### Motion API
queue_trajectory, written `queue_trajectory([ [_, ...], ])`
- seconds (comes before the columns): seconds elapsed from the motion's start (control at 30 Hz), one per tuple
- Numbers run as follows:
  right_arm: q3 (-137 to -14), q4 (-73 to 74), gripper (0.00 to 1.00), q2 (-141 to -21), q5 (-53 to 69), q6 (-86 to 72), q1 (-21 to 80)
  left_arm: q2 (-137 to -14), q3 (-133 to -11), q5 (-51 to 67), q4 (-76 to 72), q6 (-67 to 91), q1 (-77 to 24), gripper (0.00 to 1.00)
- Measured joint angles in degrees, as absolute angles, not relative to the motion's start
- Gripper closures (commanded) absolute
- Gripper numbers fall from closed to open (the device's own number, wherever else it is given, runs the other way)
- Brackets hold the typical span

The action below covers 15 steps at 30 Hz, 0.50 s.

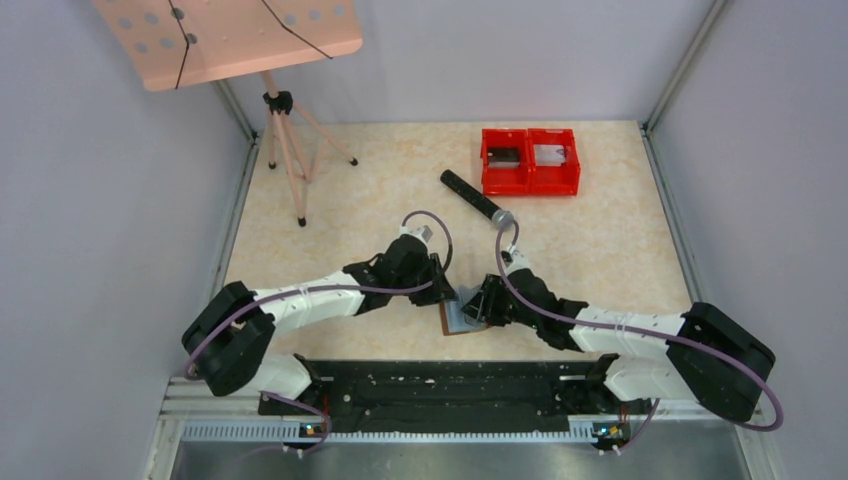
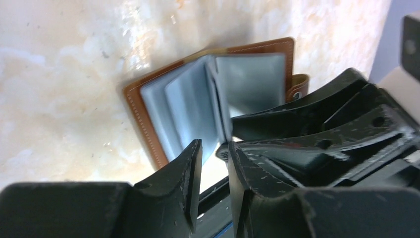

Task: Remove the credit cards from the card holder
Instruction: Remove the credit card from the card holder.

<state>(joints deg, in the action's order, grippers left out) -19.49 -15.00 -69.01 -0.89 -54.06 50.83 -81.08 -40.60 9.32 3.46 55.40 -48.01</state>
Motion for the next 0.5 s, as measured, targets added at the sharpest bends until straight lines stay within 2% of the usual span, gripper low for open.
queue_trajectory([
  [0.23,-19.07,-15.14,0.65,-68.49,-1.04,-54.19,50.81,-81.67,-42.22,9.69,2.87,55.42,-48.05,0.74],
  [0.5,-18.41,-15.35,0.65,-67.77,-1.1,-54.22,50.61,-84.44,-42.22,9.91,1.72,55.42,-48.05,0.75],
])
